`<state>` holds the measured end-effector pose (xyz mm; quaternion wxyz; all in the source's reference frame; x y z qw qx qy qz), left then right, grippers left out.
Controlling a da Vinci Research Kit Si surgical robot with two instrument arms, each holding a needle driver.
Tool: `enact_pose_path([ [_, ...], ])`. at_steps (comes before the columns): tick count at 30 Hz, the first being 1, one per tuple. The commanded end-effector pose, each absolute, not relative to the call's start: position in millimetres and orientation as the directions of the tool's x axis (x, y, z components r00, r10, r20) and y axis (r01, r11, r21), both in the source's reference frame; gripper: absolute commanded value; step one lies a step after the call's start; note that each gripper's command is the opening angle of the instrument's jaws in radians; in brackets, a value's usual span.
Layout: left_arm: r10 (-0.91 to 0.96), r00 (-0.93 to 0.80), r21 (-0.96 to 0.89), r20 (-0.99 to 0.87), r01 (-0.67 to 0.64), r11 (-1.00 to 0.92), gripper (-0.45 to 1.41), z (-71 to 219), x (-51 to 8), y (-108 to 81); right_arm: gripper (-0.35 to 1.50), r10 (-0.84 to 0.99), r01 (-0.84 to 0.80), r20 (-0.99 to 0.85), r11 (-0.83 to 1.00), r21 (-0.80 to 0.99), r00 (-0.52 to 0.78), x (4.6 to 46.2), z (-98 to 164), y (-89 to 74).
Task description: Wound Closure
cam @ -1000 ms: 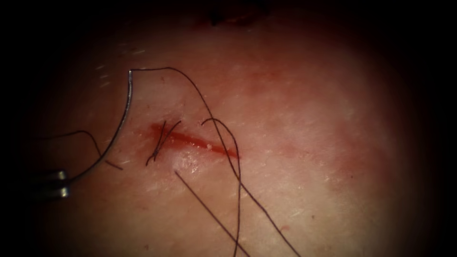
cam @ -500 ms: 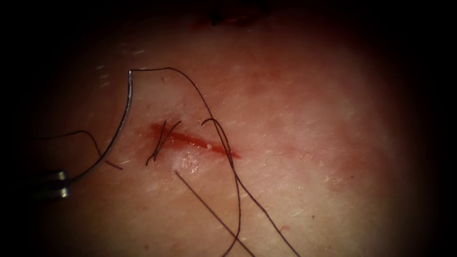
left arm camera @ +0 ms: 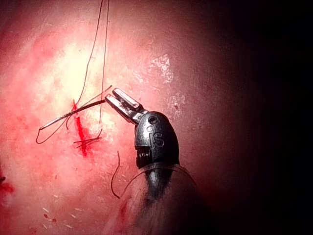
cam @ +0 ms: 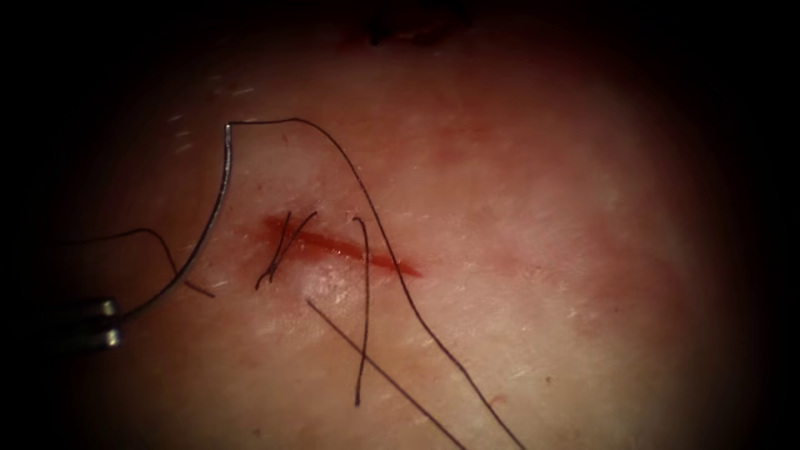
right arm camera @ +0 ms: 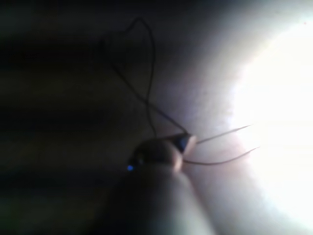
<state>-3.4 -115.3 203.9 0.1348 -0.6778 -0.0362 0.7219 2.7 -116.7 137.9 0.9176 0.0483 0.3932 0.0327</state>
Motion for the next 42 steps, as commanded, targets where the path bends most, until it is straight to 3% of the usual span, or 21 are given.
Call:
enact_pose_path([
  [1,0.251,-0.04,-0.242,-0.967,-0.146,-0.959,-0.45,203.6,-4.6,-116.7,-0.35,0.108,-0.024,-0.716,0.992,0.126,0.69,3.4,136.6,-118.5],
  [15,0.251,-0.041,-0.242,-0.967,-0.148,-0.959,-0.45,203.5,-4.8,-116.8,-0.35,0.125,-0.024,-0.714,0.988,0.15,0.689,2.6,134.3,-118.3],
  [18,0.251,-0.041,-0.242,-0.967,-0.148,-0.959,-0.45,203.5,-4.8,-116.8,1.08,0.145,-0.101,-0.706,0.989,0.104,0.693,3.1,135.0,-117.3],
  [19,0.251,-0.041,-0.242,-0.967,-0.148,-0.959,-0.45,203.5,-4.8,-116.7,1.26,0.165,-0.142,-0.696,0.986,0.091,0.699,3.2,135.2,-117.0],
  [21,0.251,-0.041,-0.242,-0.967,-0.148,-0.959,-0.45,203.8,-5.0,-116.5,1.42,0.218,-0.22,-0.671,0.972,0.083,0.709,3.1,135.5,-116.2],
  [30,0.33,-0.105,-0.29,-0.938,-0.283,-0.914,-0.45,208.8,-6.9,-109.4,1.47,0.306,-0.333,-0.645,0.939,0.085,0.7,0.4,133.9,-113.2],
  [42,0.347,-0.126,-0.306,-0.929,-0.262,-0.915,-0.45,216.2,-17.2,-98.5,1.48,0.382,-0.444,-0.689,0.891,0.097,0.616,-0.4,134.1,-110.7],
])
